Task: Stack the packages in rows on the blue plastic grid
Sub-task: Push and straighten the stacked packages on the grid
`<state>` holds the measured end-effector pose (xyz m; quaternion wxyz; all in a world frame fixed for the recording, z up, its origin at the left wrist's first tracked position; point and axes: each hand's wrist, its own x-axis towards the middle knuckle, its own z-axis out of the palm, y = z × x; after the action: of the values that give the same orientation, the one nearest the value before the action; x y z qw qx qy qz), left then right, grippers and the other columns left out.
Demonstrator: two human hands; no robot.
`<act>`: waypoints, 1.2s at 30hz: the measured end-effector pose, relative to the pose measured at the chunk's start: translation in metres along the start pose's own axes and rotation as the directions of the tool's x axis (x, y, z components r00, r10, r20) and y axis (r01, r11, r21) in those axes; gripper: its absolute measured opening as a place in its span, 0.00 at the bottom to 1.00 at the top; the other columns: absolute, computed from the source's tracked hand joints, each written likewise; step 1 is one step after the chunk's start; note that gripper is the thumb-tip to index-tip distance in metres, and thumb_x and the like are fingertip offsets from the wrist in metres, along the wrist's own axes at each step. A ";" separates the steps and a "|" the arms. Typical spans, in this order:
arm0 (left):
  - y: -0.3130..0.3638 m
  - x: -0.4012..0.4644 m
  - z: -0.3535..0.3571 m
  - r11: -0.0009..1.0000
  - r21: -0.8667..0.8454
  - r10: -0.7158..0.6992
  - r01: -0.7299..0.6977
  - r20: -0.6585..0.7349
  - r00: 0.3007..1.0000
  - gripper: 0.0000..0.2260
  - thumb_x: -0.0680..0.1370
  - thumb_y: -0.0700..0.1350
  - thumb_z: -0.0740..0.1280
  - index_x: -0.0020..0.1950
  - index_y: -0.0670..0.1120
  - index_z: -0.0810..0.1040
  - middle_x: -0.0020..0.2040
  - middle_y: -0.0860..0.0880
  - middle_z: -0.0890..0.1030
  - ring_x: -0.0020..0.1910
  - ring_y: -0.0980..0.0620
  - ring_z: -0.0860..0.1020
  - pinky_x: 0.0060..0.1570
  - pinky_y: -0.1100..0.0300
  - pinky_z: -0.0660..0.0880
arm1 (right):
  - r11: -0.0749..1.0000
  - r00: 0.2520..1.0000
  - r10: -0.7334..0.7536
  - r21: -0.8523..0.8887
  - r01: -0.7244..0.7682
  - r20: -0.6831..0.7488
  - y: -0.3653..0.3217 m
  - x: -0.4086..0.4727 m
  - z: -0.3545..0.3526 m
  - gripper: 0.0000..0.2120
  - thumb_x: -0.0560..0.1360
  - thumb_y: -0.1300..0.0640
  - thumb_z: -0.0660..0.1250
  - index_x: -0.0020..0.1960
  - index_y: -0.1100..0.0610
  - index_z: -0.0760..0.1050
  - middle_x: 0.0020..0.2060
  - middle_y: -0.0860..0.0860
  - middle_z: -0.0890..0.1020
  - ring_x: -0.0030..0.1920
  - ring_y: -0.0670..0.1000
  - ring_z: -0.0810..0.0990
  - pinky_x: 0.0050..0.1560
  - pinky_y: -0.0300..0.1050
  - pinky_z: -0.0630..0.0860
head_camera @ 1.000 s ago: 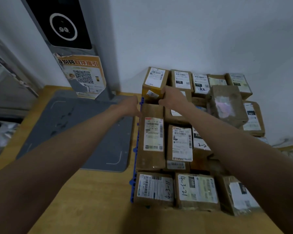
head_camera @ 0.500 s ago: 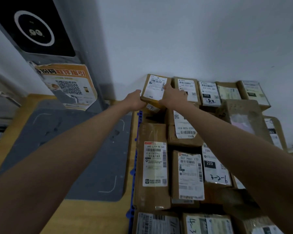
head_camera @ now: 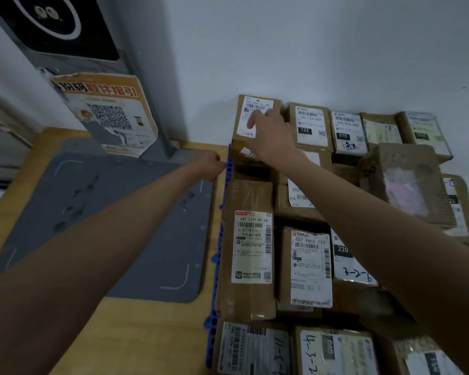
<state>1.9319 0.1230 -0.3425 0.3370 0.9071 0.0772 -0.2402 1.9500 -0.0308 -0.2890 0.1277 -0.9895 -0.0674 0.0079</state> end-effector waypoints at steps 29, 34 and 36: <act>-0.037 -0.054 0.050 0.986 -0.077 -0.108 0.148 0.381 0.918 0.15 0.78 0.30 0.59 0.63 0.38 0.74 0.64 0.42 0.76 0.62 0.46 0.76 0.60 0.54 0.77 | 0.996 0.774 0.066 -0.001 -0.084 0.630 -0.025 -0.021 0.043 0.35 0.81 0.36 0.46 0.75 0.62 0.63 0.75 0.59 0.65 0.74 0.60 0.64 0.71 0.52 0.62; -0.038 -0.055 0.053 0.987 -0.058 -0.114 0.147 0.379 0.918 0.16 0.77 0.31 0.60 0.65 0.37 0.73 0.64 0.42 0.76 0.62 0.47 0.76 0.61 0.51 0.76 | 0.991 0.758 0.041 -0.126 0.054 0.650 -0.026 -0.023 0.048 0.24 0.71 0.31 0.60 0.45 0.52 0.75 0.52 0.56 0.76 0.52 0.57 0.76 0.59 0.54 0.74; -0.037 -0.056 0.054 0.988 -0.053 -0.112 0.142 0.376 0.920 0.16 0.77 0.31 0.59 0.65 0.37 0.73 0.63 0.41 0.76 0.62 0.46 0.76 0.61 0.51 0.76 | 0.981 0.756 0.049 -0.173 0.085 0.652 -0.027 -0.024 0.051 0.20 0.72 0.35 0.63 0.36 0.52 0.68 0.46 0.54 0.77 0.46 0.55 0.77 0.55 0.51 0.77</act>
<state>1.8514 0.1171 -0.3721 0.3647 0.8242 0.0802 -0.4256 1.9206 0.0046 -0.3311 0.0003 -0.9312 -0.1177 0.3449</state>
